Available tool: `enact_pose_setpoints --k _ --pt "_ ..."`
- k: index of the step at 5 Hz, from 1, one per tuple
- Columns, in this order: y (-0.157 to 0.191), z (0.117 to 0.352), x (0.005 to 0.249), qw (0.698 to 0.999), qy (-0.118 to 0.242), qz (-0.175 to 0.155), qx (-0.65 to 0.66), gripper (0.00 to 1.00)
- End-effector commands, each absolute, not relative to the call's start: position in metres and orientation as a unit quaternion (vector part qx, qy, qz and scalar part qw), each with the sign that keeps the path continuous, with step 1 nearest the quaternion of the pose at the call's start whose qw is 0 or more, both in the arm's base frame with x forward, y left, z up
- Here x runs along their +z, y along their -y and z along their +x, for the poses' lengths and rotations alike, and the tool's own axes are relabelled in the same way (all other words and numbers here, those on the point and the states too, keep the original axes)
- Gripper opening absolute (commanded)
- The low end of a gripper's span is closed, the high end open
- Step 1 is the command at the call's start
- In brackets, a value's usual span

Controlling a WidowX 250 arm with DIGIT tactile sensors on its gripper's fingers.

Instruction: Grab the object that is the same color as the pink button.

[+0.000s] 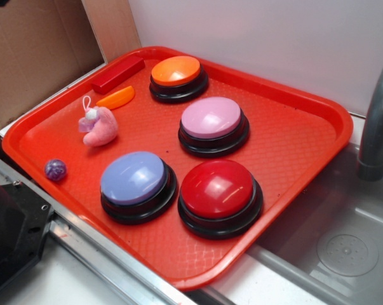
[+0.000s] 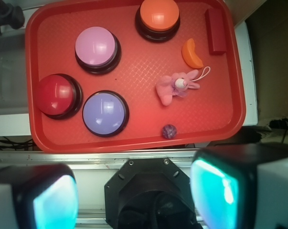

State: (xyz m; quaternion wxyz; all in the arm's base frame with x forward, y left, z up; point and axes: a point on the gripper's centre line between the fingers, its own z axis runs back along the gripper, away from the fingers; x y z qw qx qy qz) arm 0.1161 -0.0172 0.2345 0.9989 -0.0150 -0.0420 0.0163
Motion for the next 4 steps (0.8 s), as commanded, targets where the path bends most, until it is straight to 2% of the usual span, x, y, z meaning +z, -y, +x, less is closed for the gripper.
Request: enact_pose_setpoints --k 1,2,4 --pt "0.017 0.116 0.234 0.999 0.042 -0.015 0.016 1.0" --pt "0.016 0.122 0.228 0.997 0.045 -0.023 0.05 1.0" --pt "0.005 0.137 0.205 0.963 0.087 -0.037 0.252 1.0"
